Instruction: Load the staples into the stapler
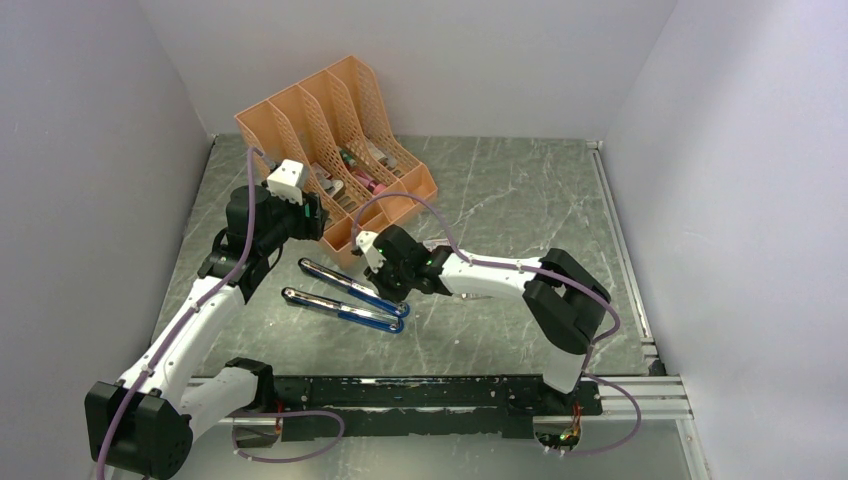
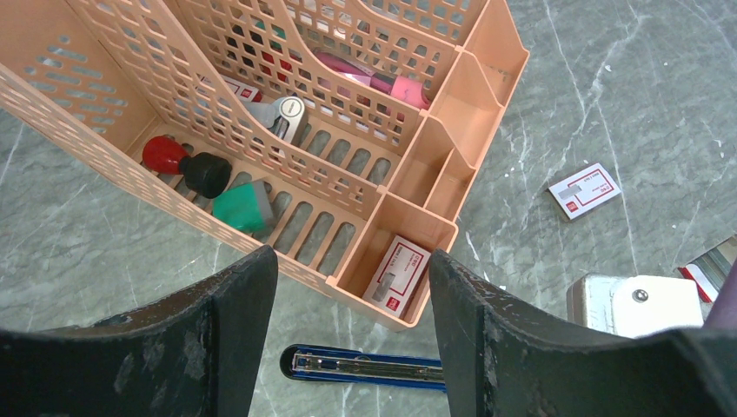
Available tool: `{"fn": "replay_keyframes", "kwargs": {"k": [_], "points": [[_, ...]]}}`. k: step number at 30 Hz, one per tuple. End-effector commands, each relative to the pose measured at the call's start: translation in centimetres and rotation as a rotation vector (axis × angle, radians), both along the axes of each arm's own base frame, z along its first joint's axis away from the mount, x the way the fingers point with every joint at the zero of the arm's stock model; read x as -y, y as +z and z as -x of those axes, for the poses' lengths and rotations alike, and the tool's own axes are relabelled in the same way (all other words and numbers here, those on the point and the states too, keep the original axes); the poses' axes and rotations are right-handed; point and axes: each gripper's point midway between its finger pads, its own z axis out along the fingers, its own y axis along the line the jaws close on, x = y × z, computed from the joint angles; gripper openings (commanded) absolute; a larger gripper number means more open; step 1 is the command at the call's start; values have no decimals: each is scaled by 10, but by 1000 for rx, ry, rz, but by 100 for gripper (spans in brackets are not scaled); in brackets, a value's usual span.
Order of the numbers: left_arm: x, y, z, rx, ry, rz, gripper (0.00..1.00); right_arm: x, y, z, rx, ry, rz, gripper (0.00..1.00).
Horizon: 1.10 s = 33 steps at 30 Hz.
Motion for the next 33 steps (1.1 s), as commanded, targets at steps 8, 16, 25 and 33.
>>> {"fn": "replay_keyframes", "kwargs": {"k": [8,16,25,33], "points": [[-7,1,-2,16,21,-15,69,0,13,2,42,110,5,0],[-7,2,-2,17,19,-14,69,-2,19,5,57,145,-20,0],[-7,2,-2,16,20,-14,69,-4,18,9,46,179,-17,0],[-7,2,-2,19,21,-14,69,-5,16,9,38,179,-12,0]]}}
